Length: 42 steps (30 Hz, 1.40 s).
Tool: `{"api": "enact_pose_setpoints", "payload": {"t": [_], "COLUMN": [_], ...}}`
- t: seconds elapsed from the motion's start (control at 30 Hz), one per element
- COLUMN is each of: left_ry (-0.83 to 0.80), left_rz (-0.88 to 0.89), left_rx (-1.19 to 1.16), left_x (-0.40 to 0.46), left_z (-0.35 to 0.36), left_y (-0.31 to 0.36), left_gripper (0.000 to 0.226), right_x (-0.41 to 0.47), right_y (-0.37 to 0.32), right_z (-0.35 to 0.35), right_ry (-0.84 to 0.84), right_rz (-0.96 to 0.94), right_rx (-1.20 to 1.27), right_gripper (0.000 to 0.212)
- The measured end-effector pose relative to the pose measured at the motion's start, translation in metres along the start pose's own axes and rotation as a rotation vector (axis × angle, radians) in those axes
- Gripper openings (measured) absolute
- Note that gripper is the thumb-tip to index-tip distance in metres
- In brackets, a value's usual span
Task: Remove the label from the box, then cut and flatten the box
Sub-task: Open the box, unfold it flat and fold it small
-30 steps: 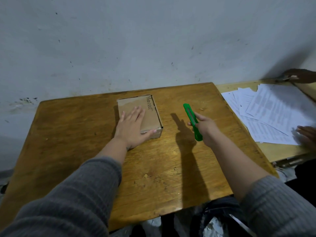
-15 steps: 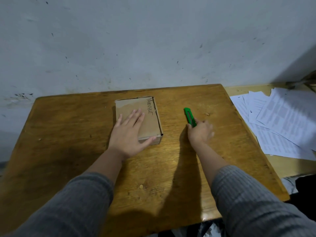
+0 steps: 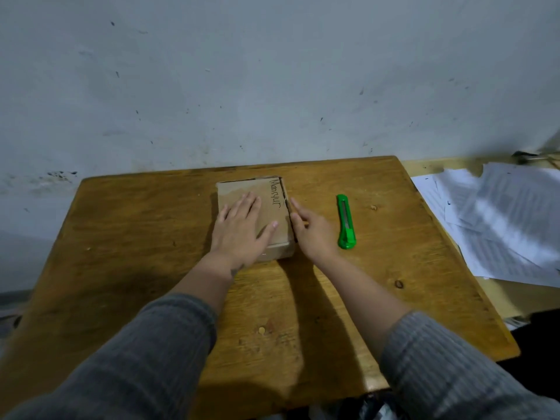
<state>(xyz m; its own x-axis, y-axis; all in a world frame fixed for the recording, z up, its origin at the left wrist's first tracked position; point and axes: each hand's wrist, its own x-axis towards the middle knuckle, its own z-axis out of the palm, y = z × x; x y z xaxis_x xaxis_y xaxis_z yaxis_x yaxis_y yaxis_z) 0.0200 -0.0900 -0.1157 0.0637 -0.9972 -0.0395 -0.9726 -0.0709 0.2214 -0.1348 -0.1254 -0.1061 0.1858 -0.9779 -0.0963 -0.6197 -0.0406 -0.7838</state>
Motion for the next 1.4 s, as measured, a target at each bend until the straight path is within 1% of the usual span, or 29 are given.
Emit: {"api": "enact_pose_setpoints", "payload": {"t": [0.1,0.23,0.3,0.37,0.43,0.53,0.6,0.7,0.73,0.8,0.9,1.0,1.13,1.27,1.4], "left_ry": [-0.026,0.003,0.006,0.011,0.014,0.003,0.005,-0.010,-0.025,-0.049,-0.056,-0.060,-0.072,-0.057,-0.011], "left_rz": [-0.017,-0.009,-0.005,0.007,0.022,0.041,0.049,0.044,0.045,0.049,0.034,-0.002,-0.067,-0.085,-0.082], "left_rx": [0.046,0.062,0.070,0.076,0.084,0.093,0.107,0.131,0.142,0.154,0.136,0.121,0.087,0.105,0.128], "left_x": [0.000,-0.002,-0.003,-0.004,-0.006,-0.006,-0.007,-0.011,-0.013,-0.016,-0.020,-0.022,-0.025,-0.029,-0.029], "left_z": [0.002,0.004,0.004,0.004,0.003,0.002,0.001,-0.004,-0.006,-0.009,-0.011,-0.012,-0.012,-0.007,-0.003], "left_y": [0.001,-0.002,-0.003,-0.006,-0.009,-0.014,-0.021,-0.038,-0.043,-0.049,-0.049,-0.046,-0.035,-0.031,-0.033], "left_gripper": [0.074,0.074,0.074,0.075,0.076,0.079,0.079,0.078,0.078,0.078,0.078,0.077,0.077,0.078,0.078], "right_x": [-0.002,0.000,0.001,0.001,0.001,0.003,0.006,0.002,-0.001,-0.005,-0.010,-0.015,-0.030,-0.043,-0.049], "right_y": [0.001,0.005,0.008,0.014,0.021,0.024,0.026,0.029,0.030,0.028,0.017,0.001,-0.011,0.001,0.010], "right_z": [0.004,0.006,0.004,0.001,-0.002,-0.003,-0.004,-0.006,-0.005,-0.001,0.006,0.011,0.021,0.026,0.026], "right_ry": [-0.019,0.009,0.067,0.125,0.115,0.066,0.030,-0.114,-0.152,-0.162,-0.060,0.048,0.041,0.037,0.017], "right_rz": [0.034,0.053,0.113,0.211,0.254,0.214,0.196,0.171,0.149,0.108,0.047,-0.080,-0.182,-0.117,-0.065], "right_rx": [0.041,0.105,0.105,0.105,0.092,-0.011,-0.171,-0.409,-0.464,-0.522,-0.447,-0.397,-0.398,-0.403,-0.348], "right_gripper": [0.039,0.039,0.041,0.041,0.040,0.039,0.040,0.044,0.045,0.045,0.044,0.039,0.036,0.032,0.044]}}
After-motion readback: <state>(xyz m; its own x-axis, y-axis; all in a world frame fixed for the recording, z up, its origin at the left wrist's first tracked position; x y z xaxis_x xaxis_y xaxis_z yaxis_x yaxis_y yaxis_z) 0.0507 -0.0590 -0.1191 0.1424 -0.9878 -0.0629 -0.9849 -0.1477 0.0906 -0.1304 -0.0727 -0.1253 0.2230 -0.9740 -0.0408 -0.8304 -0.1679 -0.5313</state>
